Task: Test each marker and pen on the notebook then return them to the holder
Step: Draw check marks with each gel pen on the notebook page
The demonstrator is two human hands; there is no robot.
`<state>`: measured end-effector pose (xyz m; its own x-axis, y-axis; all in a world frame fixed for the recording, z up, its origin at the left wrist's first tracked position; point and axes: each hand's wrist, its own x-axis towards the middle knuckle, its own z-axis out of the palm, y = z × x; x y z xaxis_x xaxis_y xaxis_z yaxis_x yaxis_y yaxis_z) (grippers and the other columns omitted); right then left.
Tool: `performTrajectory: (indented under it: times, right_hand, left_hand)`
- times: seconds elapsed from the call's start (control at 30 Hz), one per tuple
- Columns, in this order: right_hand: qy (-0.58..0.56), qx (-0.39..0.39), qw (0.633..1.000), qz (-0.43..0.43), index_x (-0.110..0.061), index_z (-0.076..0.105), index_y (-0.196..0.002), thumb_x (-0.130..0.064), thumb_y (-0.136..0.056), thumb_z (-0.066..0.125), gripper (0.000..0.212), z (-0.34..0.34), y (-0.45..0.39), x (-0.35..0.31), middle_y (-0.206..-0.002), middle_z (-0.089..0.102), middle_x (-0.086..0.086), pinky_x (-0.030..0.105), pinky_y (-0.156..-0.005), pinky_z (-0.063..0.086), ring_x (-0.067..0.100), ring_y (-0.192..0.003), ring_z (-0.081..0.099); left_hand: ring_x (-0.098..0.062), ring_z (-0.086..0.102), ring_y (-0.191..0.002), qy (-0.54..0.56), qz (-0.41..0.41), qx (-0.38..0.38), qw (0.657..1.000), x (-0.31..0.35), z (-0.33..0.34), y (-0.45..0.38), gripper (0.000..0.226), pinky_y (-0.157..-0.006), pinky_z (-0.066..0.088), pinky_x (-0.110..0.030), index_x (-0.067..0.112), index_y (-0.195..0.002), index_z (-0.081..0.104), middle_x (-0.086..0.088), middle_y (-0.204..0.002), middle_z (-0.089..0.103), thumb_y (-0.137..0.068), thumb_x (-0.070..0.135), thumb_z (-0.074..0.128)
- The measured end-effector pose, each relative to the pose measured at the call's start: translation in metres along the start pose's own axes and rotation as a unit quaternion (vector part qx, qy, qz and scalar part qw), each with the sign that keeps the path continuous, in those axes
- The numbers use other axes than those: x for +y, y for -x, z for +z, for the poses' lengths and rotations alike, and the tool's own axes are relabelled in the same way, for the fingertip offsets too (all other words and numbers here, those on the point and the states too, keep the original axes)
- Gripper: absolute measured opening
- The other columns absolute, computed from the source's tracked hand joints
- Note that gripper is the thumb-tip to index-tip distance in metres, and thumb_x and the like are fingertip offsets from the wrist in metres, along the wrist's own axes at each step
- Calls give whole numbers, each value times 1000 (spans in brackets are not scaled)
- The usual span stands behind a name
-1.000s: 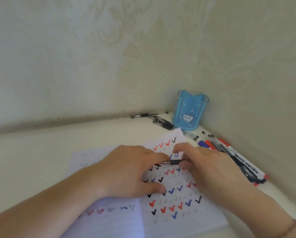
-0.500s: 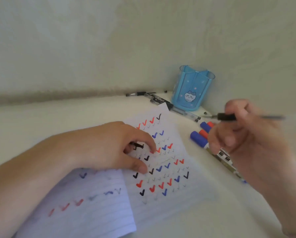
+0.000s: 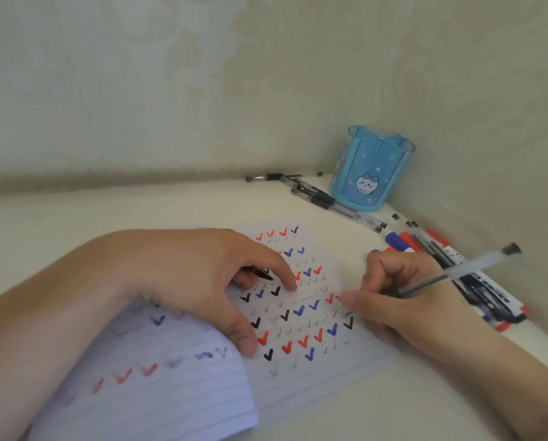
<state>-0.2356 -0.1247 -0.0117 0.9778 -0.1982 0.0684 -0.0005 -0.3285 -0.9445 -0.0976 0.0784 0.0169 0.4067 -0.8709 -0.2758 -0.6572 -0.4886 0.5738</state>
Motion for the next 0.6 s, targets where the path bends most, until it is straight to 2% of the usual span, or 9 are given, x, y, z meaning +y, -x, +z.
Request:
performTrajectory:
  times: [0.03, 0.07, 0.1, 0.13, 0.2, 0.27, 0.33, 0.5, 0.6]
  right_hand:
    - [22, 14, 1000, 0, -13, 47, -46, -35, -64, 87, 49, 0, 0, 0, -38, 44, 2, 40, -38, 42, 14, -32, 32]
    - [48, 27, 998, 0, -13, 43, -45, -34, -66, 86, 52, -1, 0, -1, -39, 40, 2, 54, -49, 47, 14, -34, 29]
    - [68, 30, 997, -2, -15, 40, -45, -30, -69, 85, 53, -1, 0, -1, -40, 37, 2, 56, -52, 47, 15, -37, 27]
    - [78, 25, 997, -9, -16, 39, -44, -26, -69, 81, 50, -1, 0, 0, -42, 34, 2, 48, -46, 40, 16, -40, 27]
    - [103, 14, 994, -27, -15, 36, -44, -12, -71, 75, 47, -3, -1, 2, -45, 34, 3, 32, -45, 28, 15, -44, 30]
    - [130, 9, 991, -40, -12, 35, -45, 1, -76, 72, 50, -5, -1, 5, -47, 35, 3, 25, -46, 29, 11, -45, 32]
    - [158, 9, 986, -45, -12, 36, -46, 0, -77, 72, 48, -3, 0, 4, -46, 36, 0, 19, -45, 29, 7, -45, 32]
    - [176, -15, 983, -39, -9, 37, -52, -9, -73, 67, 37, -1, 1, 1, -49, 34, 11, 27, -47, 29, 11, -47, 32]
    - [174, -7, 984, -28, -10, 35, -51, 1, -76, 67, 42, -3, 0, 2, -51, 32, 11, 28, -48, 28, 11, -48, 30]
  left_hand:
    - [8, 49, -70, 3, 1, 4, 1000, -1, 0, 0, 66, -75, 37, -13, 68, -103, 54, 25, -81, 52, -52, 48, 90]
    - [7, 50, -73, 4, 3, 8, 1000, -3, 0, 0, 66, -78, 38, -13, 68, -103, 54, 20, -87, 52, -52, 48, 90]
    - [5, 50, -74, 6, 4, 10, 1000, -4, 1, -1, 65, -80, 38, -15, 68, -103, 54, 18, -90, 52, -52, 48, 90]
    - [4, 50, -74, 9, 4, 10, 1000, -4, 1, -2, 65, -81, 39, -15, 68, -102, 54, 16, -90, 51, -52, 48, 90]
    - [4, 48, -70, 8, 3, 6, 1000, -5, 0, -3, 65, -79, 38, -15, 68, -103, 54, 16, -84, 49, -52, 49, 90]
    - [5, 46, -66, 2, -3, -1, 1000, -4, -1, -4, 65, -74, 36, -13, 68, -103, 53, 16, -76, 46, -52, 50, 89]
    - [7, 47, -66, -5, -6, -4, 1000, -4, -1, -5, 65, -74, 37, -12, 69, -103, 52, 16, -77, 47, -52, 50, 89]
    - [7, 50, -72, -17, 1, -1, 1000, -3, 0, -4, 68, -81, 39, -15, 71, -103, 49, 16, -99, 54, -52, 50, 89]
    - [-1, 50, -77, -28, -4, 0, 1000, -4, 1, -7, 70, -81, 39, -20, 71, -105, 48, -1, -111, 59, -51, 52, 89]
